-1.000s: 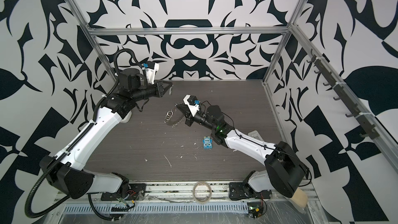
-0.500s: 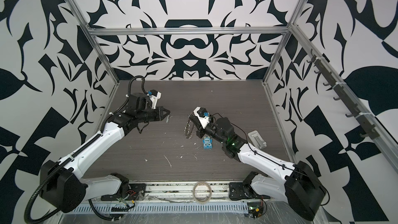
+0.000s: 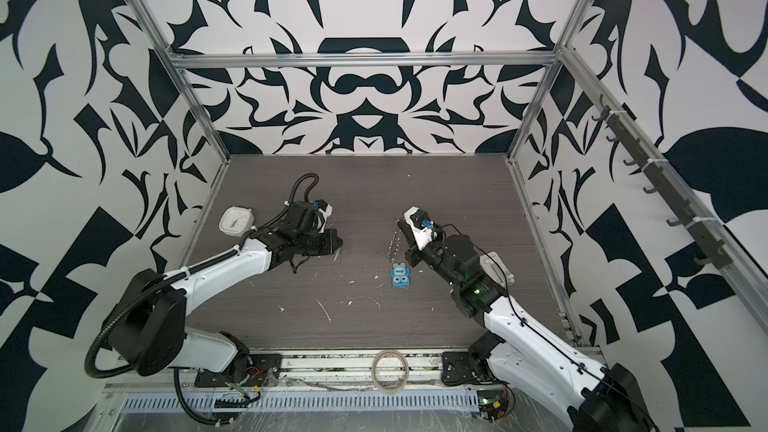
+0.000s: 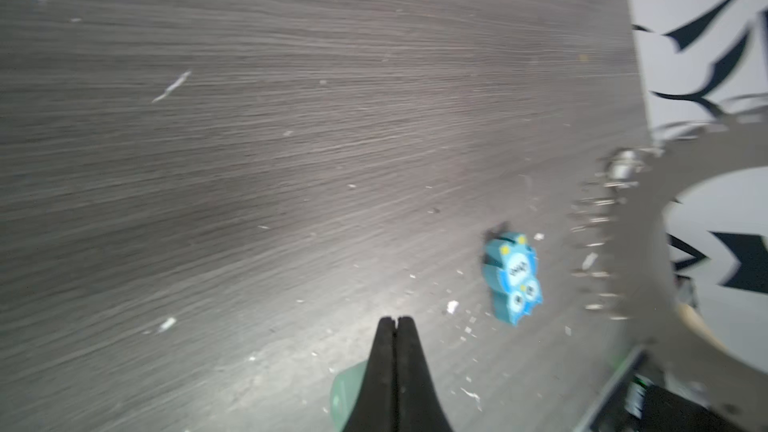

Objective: Remove the keys from the keyring

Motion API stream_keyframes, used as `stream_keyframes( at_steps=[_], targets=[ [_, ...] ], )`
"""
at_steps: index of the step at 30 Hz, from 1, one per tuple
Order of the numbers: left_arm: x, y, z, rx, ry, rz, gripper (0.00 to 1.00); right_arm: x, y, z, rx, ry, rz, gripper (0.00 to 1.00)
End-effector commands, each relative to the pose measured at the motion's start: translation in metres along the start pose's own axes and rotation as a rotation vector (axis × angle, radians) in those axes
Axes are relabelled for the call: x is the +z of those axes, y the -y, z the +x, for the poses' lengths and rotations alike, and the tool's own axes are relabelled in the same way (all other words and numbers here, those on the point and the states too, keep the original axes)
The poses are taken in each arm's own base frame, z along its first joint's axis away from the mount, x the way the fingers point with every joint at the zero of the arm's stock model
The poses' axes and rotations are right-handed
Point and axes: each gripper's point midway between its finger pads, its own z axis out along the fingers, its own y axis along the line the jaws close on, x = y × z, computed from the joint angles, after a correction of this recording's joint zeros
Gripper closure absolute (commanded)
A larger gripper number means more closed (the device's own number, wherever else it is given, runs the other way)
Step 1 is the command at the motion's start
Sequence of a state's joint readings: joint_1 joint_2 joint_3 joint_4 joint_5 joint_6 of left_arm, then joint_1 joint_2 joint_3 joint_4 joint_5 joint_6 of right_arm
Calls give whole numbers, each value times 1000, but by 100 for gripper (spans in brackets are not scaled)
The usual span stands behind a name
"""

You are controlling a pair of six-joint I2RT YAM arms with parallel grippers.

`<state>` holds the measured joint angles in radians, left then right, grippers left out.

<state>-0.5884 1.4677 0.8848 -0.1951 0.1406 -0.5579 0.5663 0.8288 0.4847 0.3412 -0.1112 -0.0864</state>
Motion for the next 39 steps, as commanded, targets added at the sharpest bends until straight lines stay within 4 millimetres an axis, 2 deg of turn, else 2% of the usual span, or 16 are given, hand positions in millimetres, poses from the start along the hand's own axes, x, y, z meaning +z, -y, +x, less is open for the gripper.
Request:
stream_keyframes(
  at_steps=[1,7,11,14,23,29,31,34,36,39],
  targets=[
    [4,-14,-17,-1,27,-111,100,-8,15,-20,-33,48,45,100],
    [22,-42,-18,16,-18,-275,100,-13,34,-17,-38,39,93,100],
    [20,-74,-19,55,-54,-481,100,-15,42,-18,-36,39,111,100],
    [22,-87,-21,86,-65,-560,100,-18,49,-19,-43,31,129,100],
    [56,-96,-18,113,-162,-595,100,-23,56,-18,-39,18,146,100],
    [87,-87,-21,107,-206,-537,100,-23,59,-18,-36,12,155,100],
    [89,-80,-28,110,-202,-515,86,-22,60,-16,-34,2,153,100],
    [78,-66,-46,122,-150,-493,69,-21,61,-14,-35,-7,154,100],
    [61,-56,-63,138,-95,-489,55,-19,63,-13,-33,-12,156,100],
    [34,-42,-83,157,-20,-468,44,-15,66,-11,-25,-28,162,100]
  ],
)
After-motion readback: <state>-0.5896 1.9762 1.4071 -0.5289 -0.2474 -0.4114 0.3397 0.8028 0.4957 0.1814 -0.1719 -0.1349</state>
